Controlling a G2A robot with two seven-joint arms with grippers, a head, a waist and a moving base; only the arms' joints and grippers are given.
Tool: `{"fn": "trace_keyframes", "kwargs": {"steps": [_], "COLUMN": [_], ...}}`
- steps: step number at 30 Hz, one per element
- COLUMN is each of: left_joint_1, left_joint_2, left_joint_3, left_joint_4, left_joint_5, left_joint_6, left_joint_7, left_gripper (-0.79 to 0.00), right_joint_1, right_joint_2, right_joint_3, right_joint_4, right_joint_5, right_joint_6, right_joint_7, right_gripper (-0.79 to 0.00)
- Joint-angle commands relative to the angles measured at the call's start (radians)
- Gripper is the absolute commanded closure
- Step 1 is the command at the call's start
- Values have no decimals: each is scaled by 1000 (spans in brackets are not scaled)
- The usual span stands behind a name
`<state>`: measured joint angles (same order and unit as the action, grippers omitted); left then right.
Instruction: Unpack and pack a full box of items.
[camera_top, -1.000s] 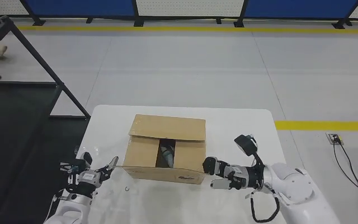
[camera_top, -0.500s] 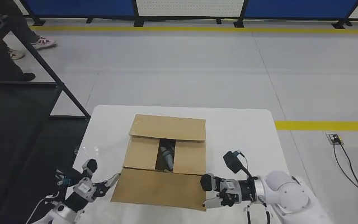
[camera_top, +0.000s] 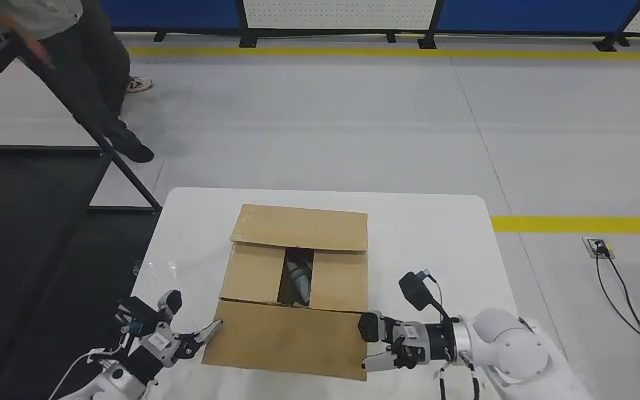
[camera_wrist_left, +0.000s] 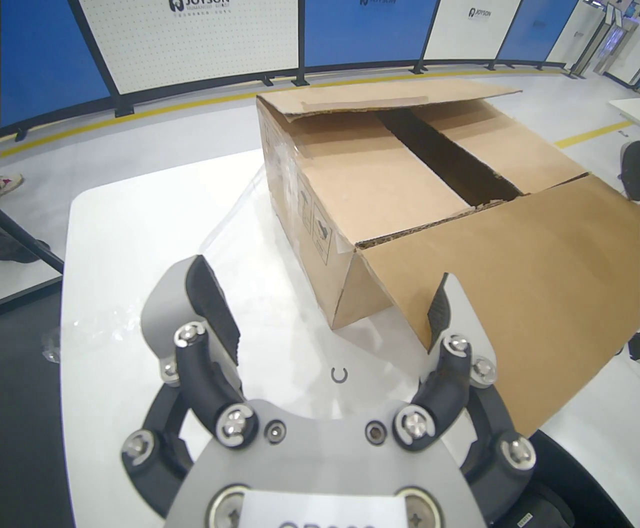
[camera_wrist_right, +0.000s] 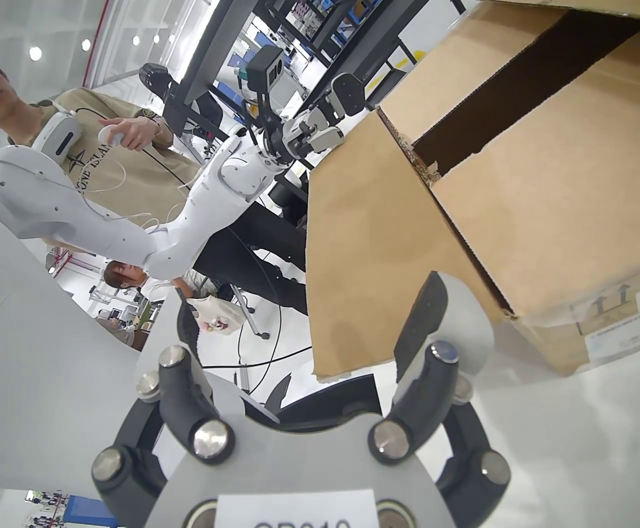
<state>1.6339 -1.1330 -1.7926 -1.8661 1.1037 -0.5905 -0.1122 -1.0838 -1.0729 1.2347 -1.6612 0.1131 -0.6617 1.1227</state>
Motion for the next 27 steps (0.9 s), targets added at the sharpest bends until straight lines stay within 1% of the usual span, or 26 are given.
{"fn": "trace_keyframes", "kwargs": {"steps": [1, 5, 8, 11, 19, 23, 25, 27], "left_joint_1": [-4, -17, -27, -36, -36, -35, -33, -29], "left_joint_2": [0, 0, -1, -1, -1, -2, -2, -1], "left_joint_3": [8, 23, 36, 48, 48, 50, 54, 54], "left_joint_4": [6, 22, 32, 39, 39, 38, 33, 30], "left_joint_5": [6, 14, 27, 30, 30, 29, 31, 30], "left_joint_6": [10, 28, 73, 88, 88, 96, 101, 99], "left_joint_7": [3, 1, -12, -19, -19, -17, -15, -11], "left_gripper": [-785, -785, -785, -785, -785, -785, -785, -785], "right_joint_1": [0, 0, -5, -5, -5, -16, 3, 32], "right_joint_2": [1, 3, 3, 3, 3, -1, -3, -9], "right_joint_3": [-3, -5, 12, 12, 12, 7, 0, -20], "right_joint_4": [2, 6, 11, 11, 11, 2, 17, 37], "right_joint_5": [2, 7, 11, 11, 11, 74, 118, 169], "right_joint_6": [1, 10, 50, 50, 50, 58, 101, 174], "right_joint_7": [-5, -32, -103, -103, -103, -158, -173, -194], "right_gripper": [-785, -785, -785, -785, -785, -785, -785, -785]}}
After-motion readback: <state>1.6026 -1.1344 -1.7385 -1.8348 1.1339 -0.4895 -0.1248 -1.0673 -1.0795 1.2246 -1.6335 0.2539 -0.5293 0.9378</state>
